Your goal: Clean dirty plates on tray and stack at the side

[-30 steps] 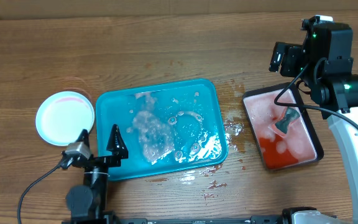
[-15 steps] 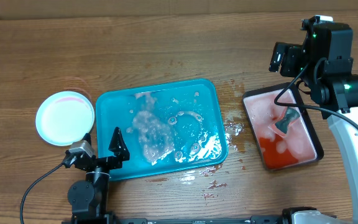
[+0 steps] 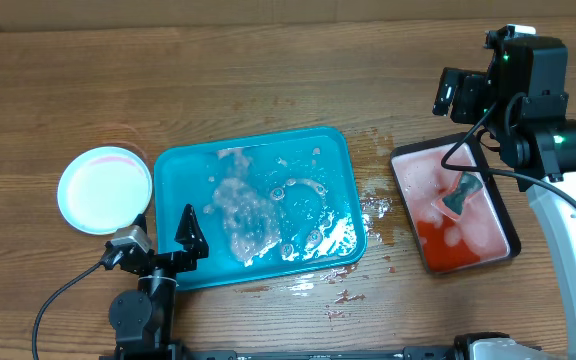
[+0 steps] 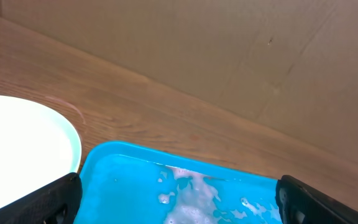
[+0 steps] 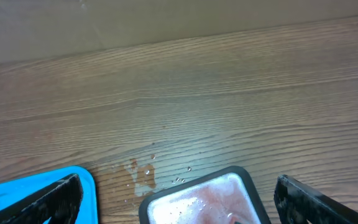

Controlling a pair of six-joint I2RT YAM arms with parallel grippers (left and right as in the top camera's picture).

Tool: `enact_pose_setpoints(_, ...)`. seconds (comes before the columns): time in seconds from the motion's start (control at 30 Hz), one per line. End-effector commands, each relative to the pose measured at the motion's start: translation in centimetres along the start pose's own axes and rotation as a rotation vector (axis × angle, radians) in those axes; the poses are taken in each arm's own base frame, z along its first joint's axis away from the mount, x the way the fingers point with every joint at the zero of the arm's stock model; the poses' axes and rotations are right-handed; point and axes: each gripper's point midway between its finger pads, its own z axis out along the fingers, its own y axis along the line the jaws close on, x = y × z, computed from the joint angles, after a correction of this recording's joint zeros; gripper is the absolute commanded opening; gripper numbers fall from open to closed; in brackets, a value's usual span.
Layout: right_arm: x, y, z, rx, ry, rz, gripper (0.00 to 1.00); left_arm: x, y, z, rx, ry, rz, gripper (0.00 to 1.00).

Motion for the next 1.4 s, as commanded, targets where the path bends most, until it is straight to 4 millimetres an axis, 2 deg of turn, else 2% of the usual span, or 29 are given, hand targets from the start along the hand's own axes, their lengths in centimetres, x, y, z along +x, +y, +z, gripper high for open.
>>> enact_pose_setpoints(0.0, -0.7, -0.3, -0.3, 0.009, -0.021, 0.005, 1.0, -0.1, 0.3, 0.0, -0.016, -0.011, 0.016, 0.99)
enact_pose_setpoints(0.57, -0.7, -0.3, -0.3, 0.008, -0.021, 0.005, 1.0, -0.1, 0.3, 0.0, -0.016, -0.011, 0.017, 1.0)
enact_pose_setpoints(0.7, -1.0, -0.3, -1.0, 0.005, -0.039, 0.007, 1.0, -0.1, 0.3, 0.0, -0.016, -0.011, 0.016, 1.0)
enact_pose_setpoints(0.8, -1.5, -0.3, -2.3, 0.0, -0.071, 0.01, 1.0, -0.1, 0.3, 0.0, -0.016, -0.011, 0.016, 1.0)
enact_pose_setpoints(0.9, -2.3, -0.4, -4.5, -0.01, -0.126, 0.015, 1.0, -0.1, 0.3, 0.0, -0.016, -0.011, 0.016, 1.0)
enact_pose_setpoints(1.07, -3.8, -0.7, -10.4, -0.034, -0.266, 0.028, 1.0, -0.1, 0.3, 0.0, -0.016, -0.011, 0.016, 0.99)
enact_pose_setpoints(1.2, -4.3, -0.9, -16.3, -0.066, -0.397, 0.04, 1.0, -0.1, 0.3, 0.0, -0.016, -0.011, 0.016, 1.0)
enact_pose_setpoints(1.37, -3.0, -0.8, -23.8, -0.15, -0.543, 0.037, 1.0, -0.1, 0.3, 0.0, -0.016, -0.011, 0.016, 1.0)
